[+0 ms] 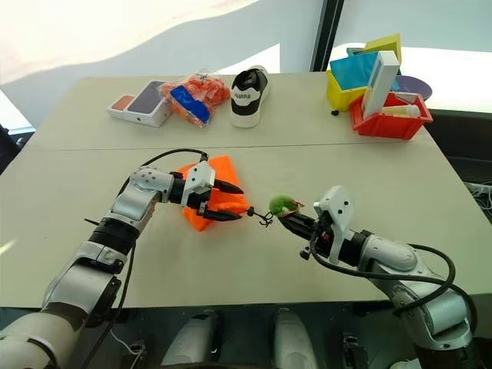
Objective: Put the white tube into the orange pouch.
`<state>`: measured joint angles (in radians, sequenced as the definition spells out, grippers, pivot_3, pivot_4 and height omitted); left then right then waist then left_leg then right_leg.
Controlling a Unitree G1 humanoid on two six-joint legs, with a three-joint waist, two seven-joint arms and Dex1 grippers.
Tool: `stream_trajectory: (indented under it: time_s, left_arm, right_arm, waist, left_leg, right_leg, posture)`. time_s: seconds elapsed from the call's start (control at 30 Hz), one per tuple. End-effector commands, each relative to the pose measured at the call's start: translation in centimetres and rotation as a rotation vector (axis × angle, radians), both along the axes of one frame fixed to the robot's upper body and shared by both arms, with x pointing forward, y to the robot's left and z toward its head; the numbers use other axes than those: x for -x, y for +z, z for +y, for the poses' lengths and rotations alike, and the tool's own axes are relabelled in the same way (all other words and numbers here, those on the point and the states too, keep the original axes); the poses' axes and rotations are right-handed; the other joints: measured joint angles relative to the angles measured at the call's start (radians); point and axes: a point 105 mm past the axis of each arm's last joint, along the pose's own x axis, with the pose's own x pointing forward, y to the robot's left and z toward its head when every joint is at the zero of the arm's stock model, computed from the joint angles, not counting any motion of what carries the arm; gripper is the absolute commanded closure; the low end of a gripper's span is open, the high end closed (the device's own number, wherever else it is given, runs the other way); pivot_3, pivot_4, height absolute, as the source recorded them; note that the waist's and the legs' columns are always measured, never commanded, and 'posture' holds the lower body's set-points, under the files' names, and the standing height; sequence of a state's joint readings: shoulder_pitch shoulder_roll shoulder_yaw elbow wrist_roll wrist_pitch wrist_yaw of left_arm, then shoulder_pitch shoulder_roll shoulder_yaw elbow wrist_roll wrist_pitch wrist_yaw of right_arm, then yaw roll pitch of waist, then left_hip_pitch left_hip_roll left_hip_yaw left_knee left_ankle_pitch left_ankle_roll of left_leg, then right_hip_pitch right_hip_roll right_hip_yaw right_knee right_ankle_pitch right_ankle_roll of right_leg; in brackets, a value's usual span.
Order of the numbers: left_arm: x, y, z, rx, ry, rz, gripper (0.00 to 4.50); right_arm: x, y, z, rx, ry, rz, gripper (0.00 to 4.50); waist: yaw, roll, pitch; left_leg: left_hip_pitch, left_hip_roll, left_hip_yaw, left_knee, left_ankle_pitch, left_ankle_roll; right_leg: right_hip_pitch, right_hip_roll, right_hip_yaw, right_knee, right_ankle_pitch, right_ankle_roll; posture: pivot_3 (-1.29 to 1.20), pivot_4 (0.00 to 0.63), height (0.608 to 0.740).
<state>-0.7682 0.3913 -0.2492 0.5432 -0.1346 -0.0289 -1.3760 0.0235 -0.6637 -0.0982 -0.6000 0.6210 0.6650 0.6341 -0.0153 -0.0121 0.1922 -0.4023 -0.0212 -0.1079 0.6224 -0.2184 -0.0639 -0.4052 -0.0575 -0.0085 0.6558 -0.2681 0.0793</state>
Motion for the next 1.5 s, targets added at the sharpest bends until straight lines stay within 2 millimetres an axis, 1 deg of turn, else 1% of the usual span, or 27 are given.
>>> stream_trajectory:
  time_s: [0.03,0.23,0.43,0.6,0.8,1.0,1.13,1.5]
  left_arm:
    - [0.1,1.5,-0.2,0.02,-0.032,-0.034,1.11]
    - [-0.3,2.4,-1.2,0.006,-0.077,-0.055,1.11]
    - [-0.3,2.9,-2.8,-0.034,-0.15,-0.131,1.11]
    - [0.5,2.2,-3.1,-0.083,-0.216,-0.16,1.11]
    - [0.5,0.5,-2.7,-0.163,-0.203,-0.193,1.11]
    - [0.2,0.3,-2.9,-0.14,-0.16,-0.194,1.11]
    - [0.5,0.1,-3.1,-0.124,-0.156,-0.173,1.11]
    - [0.8,-0.6,-3.4,-0.149,-0.156,-0.188,1.11]
  right_arm:
    - [0.2,0.1,-0.3,0.062,0.023,-0.044,4.44]
    - [0.2,-0.2,-0.7,0.094,0.026,-0.055,4.44]
    - [0.2,0.0,-0.5,0.091,0.022,-0.07,4.44]
    - [0.2,-0.1,-0.6,0.092,0.016,-0.076,4.44]
    - [0.0,0.0,-0.5,0.093,0.014,-0.083,4.44]
    - [-0.2,0.0,-0.4,0.095,0.021,-0.087,4.44]
    - [-0.3,-0.1,-0.4,0.097,0.022,-0.089,4.44]
    - [-0.6,-0.1,-0.5,0.097,0.017,-0.096,4.44]
  waist:
    - [0.001,0.0,0.0]
    - [0.003,0.0,0.0]
    - [0.002,0.0,0.0]
    - [0.001,0.0,0.0]
    - [0.002,0.0,0.0]
    - [0.003,0.0,0.0]
    - [0.001,0.0,0.0]
    - [0.003,0.0,0.0]
  left_leg:
    - [0.0,0.0,0.0,0.0,0.0,0.0]
    - [-0.001,0.0,0.0,0.003,0.0,0.0]
    - [-0.003,0.0,0.0,0.007,-0.001,0.002]
    - [-0.003,0.0,0.0,0.007,-0.002,0.003]
    - [-0.003,0.0,0.0,0.007,-0.002,0.003]
    - [-0.003,0.0,0.0,0.007,-0.002,0.003]
    - [-0.003,0.0,0.0,0.007,-0.002,0.003]
    - [-0.003,0.0,0.0,0.008,-0.002,0.003]
  right_leg:
    - [0.0,0.0,0.0,0.0,0.0,0.0]
    - [0.0,0.0,0.0,0.0,0.0,0.0]
    - [0.001,0.0,0.0,0.0,0.001,0.001]
    - [0.001,0.0,0.0,0.0,0.001,0.001]
    - [0.0,0.0,0.0,0.0,0.001,0.001]
    - [0.001,0.0,0.0,0.0,0.001,0.001]
    - [0.001,0.0,0.0,0.0,0.001,0.001]
    - [0.001,0.0,0.0,0.0,0.001,0.002]
  posture:
    - [0.0,0.15,0.74]
    - [0.0,0.15,0.74]
    - [0.0,0.15,0.74]
    - [0.0,0.15,0.74]
    - [0.0,0.15,0.74]
    - [0.0,0.15,0.74]
    - [0.0,0.15,0.74]
    - [0.0,0.15,0.74]
